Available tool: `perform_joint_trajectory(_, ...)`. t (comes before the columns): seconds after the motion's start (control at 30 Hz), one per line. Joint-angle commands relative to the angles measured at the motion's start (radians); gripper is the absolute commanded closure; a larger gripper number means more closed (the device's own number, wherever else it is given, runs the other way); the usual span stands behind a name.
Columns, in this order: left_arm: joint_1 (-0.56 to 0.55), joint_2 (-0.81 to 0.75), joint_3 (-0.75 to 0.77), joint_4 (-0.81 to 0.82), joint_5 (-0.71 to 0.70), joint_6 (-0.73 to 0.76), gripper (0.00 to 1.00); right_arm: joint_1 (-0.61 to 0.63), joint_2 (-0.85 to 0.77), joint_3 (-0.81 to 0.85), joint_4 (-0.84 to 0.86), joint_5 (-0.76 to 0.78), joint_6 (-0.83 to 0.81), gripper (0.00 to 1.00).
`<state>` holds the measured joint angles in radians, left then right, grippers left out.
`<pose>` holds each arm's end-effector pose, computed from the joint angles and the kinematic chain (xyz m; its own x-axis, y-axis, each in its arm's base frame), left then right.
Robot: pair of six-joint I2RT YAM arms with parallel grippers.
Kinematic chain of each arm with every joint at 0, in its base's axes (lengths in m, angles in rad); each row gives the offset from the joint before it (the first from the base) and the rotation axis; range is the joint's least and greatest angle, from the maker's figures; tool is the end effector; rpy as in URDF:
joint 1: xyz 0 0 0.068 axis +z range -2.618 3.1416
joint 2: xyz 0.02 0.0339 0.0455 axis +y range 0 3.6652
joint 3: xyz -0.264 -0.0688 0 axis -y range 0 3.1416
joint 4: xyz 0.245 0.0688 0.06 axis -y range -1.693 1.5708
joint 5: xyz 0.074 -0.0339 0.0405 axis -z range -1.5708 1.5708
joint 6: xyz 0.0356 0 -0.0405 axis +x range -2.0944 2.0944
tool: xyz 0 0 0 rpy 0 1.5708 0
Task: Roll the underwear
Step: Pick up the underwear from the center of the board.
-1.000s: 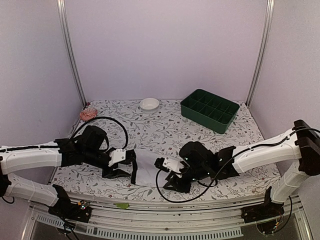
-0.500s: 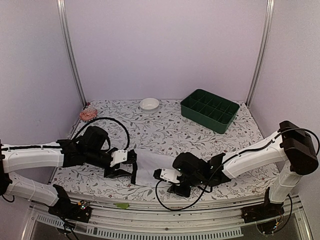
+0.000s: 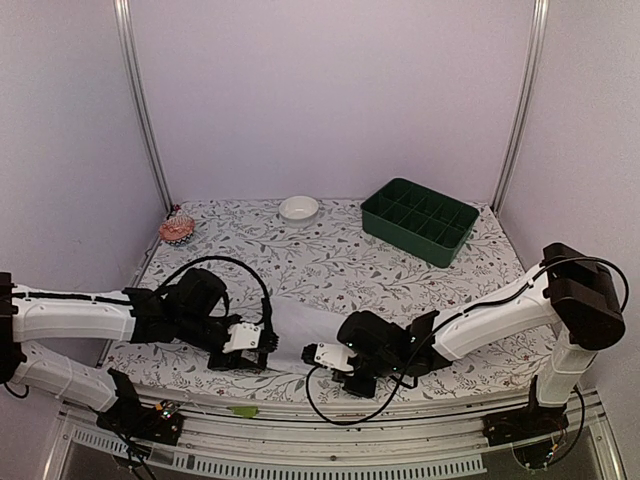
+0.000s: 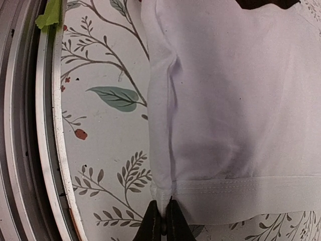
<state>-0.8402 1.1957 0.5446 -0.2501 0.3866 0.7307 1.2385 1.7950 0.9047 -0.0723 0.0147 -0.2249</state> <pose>0.1374 -0.1735 0.1745 0.1749 0.7311 -0.6595 0.9792 -0.0592 0.1941 0.1121 0.3232 0.1283 -0.0508 -0.8308 -0.5543 -0.9784 0.1527 -0.1392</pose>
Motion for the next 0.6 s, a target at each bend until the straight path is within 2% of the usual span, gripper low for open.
perform_joint_trajectory(0.0, -0.036, 0.02, -0.03, 0.021, -0.009, 0.057, 0.57, 0.01, 0.034, -0.016, -0.074, 0.027, 0.02, 0.99)
perform_joint_trajectory(0.3, -0.1, 0.1, -0.034, 0.099, -0.086, 0.114, 0.71, 0.01, -0.043, -0.034, -0.073, 0.036, 0.045, 1.0)
perform_joint_trajectory(0.57, -0.105, 0.201, -0.018, 0.18, -0.178, 0.139, 0.7, 0.003, -0.073, -0.044, -0.076, 0.04, 0.065, 1.0)
